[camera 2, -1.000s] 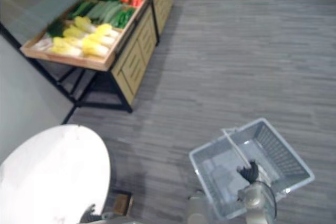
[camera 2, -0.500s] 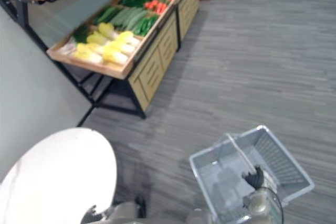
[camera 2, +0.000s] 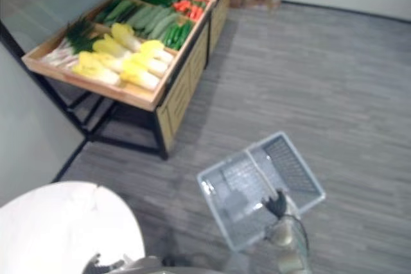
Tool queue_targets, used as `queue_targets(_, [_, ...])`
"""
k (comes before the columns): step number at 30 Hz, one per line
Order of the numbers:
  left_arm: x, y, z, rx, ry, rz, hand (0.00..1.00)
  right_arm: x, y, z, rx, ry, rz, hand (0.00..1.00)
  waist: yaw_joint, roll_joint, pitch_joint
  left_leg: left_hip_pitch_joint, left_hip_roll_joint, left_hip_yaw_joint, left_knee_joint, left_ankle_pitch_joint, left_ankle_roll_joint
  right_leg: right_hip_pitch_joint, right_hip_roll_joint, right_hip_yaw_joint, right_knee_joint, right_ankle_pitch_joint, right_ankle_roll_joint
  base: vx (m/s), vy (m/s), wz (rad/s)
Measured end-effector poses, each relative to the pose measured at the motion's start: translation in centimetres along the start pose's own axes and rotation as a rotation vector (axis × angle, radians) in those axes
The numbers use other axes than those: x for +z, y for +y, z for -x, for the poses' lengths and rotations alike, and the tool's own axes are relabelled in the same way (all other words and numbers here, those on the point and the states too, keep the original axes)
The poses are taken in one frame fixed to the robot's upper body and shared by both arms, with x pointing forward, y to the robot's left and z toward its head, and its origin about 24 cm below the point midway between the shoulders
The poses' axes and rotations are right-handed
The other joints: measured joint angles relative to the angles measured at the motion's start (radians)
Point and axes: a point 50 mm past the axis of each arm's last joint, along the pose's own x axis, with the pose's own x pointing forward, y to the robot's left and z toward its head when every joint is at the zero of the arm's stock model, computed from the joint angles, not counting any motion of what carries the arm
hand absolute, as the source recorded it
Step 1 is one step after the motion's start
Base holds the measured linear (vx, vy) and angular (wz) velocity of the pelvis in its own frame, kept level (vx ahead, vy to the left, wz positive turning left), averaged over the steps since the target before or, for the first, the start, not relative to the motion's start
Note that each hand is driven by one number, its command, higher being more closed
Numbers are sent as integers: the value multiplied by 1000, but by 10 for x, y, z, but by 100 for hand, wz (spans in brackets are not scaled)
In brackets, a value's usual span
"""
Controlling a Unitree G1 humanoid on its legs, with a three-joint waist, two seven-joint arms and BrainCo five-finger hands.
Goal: Pick vegetable in the basket
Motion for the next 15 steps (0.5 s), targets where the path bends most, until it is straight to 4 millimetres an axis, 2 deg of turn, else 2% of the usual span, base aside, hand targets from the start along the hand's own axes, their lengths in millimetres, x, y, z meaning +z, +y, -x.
queue_targets(1, [5, -6, 0, -12, -16, 0, 0, 1, -2, -1, -7, -3, -1, 100, -9, 12, 6, 31, 8, 1, -13, 0, -1, -15, 25, -54, -48, -42, -6, 194, -107, 17])
queue_targets(2, [6, -9, 1, -18, -22, 5, 0, 3, -3, -3, -10, -8, -5, 100, -15, 17, 5, 36, 11, 2, -15, 0, -2, -25, 34, -81, -91, -50, -11, 205, -132, 11])
queue_targets(3, [10, -14, 1, -29, -29, 15, 0, 7, -4, -6, -16, -20, -10, 100, -23, 26, 9, 43, 19, 2, -14, -2, -6, -40, 58, -113, -212, -49, -9, 208, -205, 12])
queue_targets(4, [13, -19, 2, -40, -35, 22, 0, 8, -5, -6, -19, -18, -12, 100, -27, 27, 10, 45, 27, 0, -13, -16, -29, -40, 81, -112, -379, -27, 9, 249, -256, 15])
queue_targets(5, [14, -21, 1, -43, -38, 23, 0, 7, -5, -6, -20, -14, -11, 100, -27, 19, 10, 46, 30, -4, -11, -25, -44, -39, 89, -102, -436, 26, 21, 261, -275, 13])
queue_targets(6, [17, -28, 2, -63, -36, 25, 0, 1, -9, -7, -30, 13, -6, 100, -26, 55, 18, 45, 69, -8, -18, -27, -72, -15, 135, -118, -468, 40, 11, 206, -232, -4])
queue_targets(7, [17, -30, 3, -68, -37, 26, 0, 5, -13, -10, -49, 7, -11, 100, -26, 84, 26, 46, 97, 3, -41, -20, -85, -28, 164, -107, -450, 42, 8, 190, -224, -13])
queue_targets(8, [19, -30, 2, -68, -41, 26, 0, 5, -15, -11, -58, 9, -14, 100, -26, 93, 31, 52, 106, 2, -56, -19, -87, -47, 174, -98, -420, 41, 8, 152, -219, -13])
queue_targets(9, [26, -31, 1, -67, -61, 21, 0, 3, -18, -12, -77, 25, -20, 100, -28, 106, 39, 69, 125, -2, -81, -6, -105, -91, 187, -66, -327, 36, 15, 132, -227, 20])
queue_targets(10, [36, -28, -2, -59, -89, 8, 0, 5, -21, -13, -100, 30, -41, 100, -39, 103, 51, 96, 126, -9, -106, 4, -124, -142, 177, -15, -235, -15, 8, 123, -230, 42])
queue_targets(11, [37, -25, -3, -51, -97, 1, 0, 2, -20, -11, -101, 39, -51, 100, -45, 76, 54, 101, 111, -19, -113, 3, -129, -139, 152, 20, -260, -17, 5, 127, -270, 54])
queue_targets(12, [40, -21, -4, -40, -111, -9, 0, -4, -18, -7, -97, 59, -53, 100, -43, 34, 57, 116, 99, -36, -120, -5, -146, -122, 122, 60, -304, -49, 49, 107, -290, 46])
queue_targets(14, [38, -28, -3, -57, -95, -5, 0, -5, -22, -6, -115, 62, -55, 100, -45, 61, 52, 112, 153, -60, -122, -2, -165, -113, 155, 7, -295, -83, 34, 144, -326, 40])
queue_targets(15, [36, -29, -2, -59, -89, -1, 0, -4, -25, -7, -121, 57, -49, 100, -44, 66, 53, 110, 162, -59, -114, 12, -182, -112, 159, -6, -282, -99, 25, 118, -229, 29])
